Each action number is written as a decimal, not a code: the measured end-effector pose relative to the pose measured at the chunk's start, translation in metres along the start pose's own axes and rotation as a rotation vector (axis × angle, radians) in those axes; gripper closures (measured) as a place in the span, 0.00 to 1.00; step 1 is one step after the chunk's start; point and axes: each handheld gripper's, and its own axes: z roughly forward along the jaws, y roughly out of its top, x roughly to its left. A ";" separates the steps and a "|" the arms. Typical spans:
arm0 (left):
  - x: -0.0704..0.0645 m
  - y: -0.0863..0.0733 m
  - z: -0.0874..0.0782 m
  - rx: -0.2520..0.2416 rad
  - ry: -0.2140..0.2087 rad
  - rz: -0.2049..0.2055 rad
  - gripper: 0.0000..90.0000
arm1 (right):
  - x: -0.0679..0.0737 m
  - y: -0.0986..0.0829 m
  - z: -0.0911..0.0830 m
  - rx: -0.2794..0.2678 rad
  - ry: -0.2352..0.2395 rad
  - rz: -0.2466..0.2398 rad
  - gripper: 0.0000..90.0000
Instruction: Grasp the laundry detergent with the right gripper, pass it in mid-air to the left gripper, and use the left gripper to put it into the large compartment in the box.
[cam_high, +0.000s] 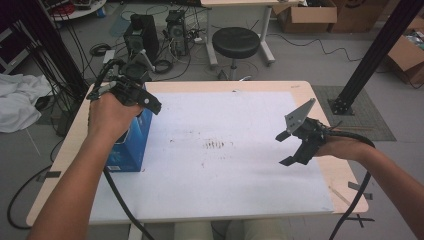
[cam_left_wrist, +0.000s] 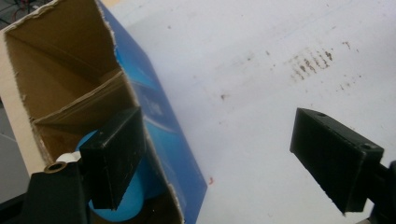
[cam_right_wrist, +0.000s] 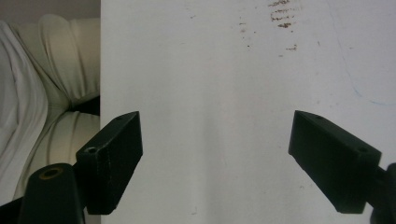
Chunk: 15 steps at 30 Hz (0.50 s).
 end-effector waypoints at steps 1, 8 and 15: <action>-0.002 0.001 0.001 -0.001 -0.001 0.006 0.21 | 0.000 0.000 0.000 -0.001 -0.001 0.000 0.19; -0.015 0.006 0.005 0.001 -0.015 0.049 0.21 | -0.002 0.003 0.002 0.000 0.002 -0.001 0.19; -0.028 0.016 0.012 -0.001 -0.037 0.092 0.21 | -0.003 0.007 0.001 0.001 0.003 -0.003 0.19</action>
